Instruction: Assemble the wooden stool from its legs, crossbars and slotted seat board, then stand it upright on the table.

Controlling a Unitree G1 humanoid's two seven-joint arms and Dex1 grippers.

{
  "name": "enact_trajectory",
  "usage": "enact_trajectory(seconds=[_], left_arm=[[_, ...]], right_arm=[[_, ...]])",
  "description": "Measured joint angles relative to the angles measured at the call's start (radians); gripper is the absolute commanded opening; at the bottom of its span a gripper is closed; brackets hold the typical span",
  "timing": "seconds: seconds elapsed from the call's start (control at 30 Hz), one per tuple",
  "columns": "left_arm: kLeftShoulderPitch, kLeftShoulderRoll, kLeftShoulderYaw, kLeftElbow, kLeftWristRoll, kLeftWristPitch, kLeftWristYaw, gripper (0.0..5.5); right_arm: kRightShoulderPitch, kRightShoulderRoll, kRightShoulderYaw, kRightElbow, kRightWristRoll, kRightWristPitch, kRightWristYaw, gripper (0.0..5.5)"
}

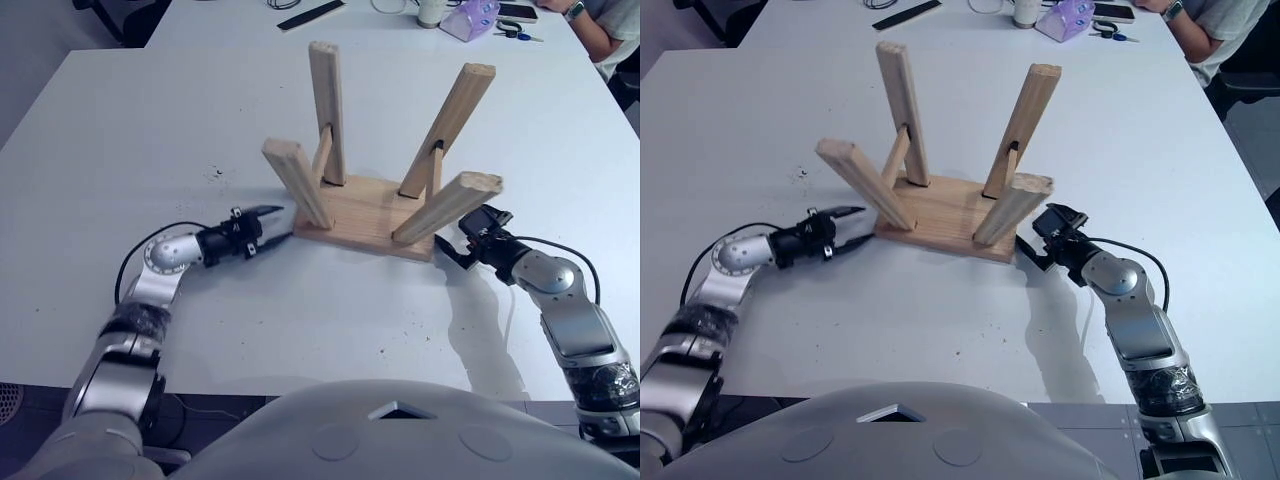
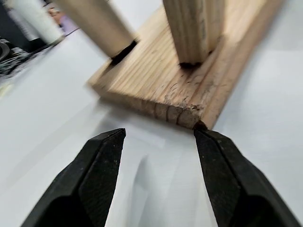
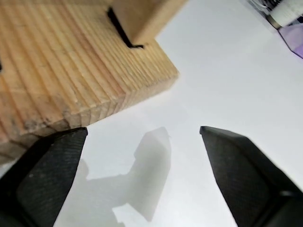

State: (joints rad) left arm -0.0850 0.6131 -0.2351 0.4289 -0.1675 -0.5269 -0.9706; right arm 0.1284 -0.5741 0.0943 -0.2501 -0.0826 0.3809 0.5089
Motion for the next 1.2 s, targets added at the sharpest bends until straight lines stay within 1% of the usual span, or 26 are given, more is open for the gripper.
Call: enact_trajectory(seconds=[0.07,0.23,0.4,0.57,0.7,0.8,0.9,1.0,1.13,1.2], left_arm=[[0.061,0.005,-0.001,-0.099,-0.033,0.087,-0.007,2.72],[0.107,0.007,0.036,-0.187,-0.056,0.209,0.02,2.72],[0.13,0.01,0.063,-0.208,-0.03,0.21,0.052,2.72],[0.126,0.005,0.042,-0.21,0.035,0.152,0.075,2.72],[0.119,0.005,0.036,-0.21,0.047,0.142,0.077,2.72],[0.146,0.024,0.049,-0.262,0.022,0.2,0.076,2.72],[0.201,0.06,0.088,-0.339,-0.011,0.285,0.074,2.72],[0.267,0.092,0.146,-0.468,-0.081,0.38,0.076,2.72],[0.33,0.108,0.235,-0.649,-0.19,0.475,0.106,2.72],[0.371,0.12,0.261,-0.717,-0.217,0.513,0.112,2.72]], right_arm=[[-0.002,-0.009,-0.013,0.031,0.0,-0.034,0.0,4.42],[0.001,-0.028,-0.028,0.046,0.005,-0.087,0.031,4.42],[0.057,-0.069,-0.069,0.012,0.024,-0.132,0.065,4.42],[0.129,-0.076,-0.059,-0.036,0.026,-0.146,0.087,4.42],[0.155,-0.086,-0.051,-0.072,0.024,-0.13,0.089,4.42],[0.202,-0.092,-0.053,-0.147,0.063,-0.069,0.114,4.42],[0.257,-0.098,-0.064,-0.226,0.136,-0.001,0.16,4.42],[0.283,-0.103,-0.131,-0.318,0.217,0.062,0.177,4.42],[0.305,-0.128,-0.23,-0.427,0.274,0.107,0.177,4.42],[0.326,-0.14,-0.263,-0.467,0.294,0.129,0.18,4.42]])
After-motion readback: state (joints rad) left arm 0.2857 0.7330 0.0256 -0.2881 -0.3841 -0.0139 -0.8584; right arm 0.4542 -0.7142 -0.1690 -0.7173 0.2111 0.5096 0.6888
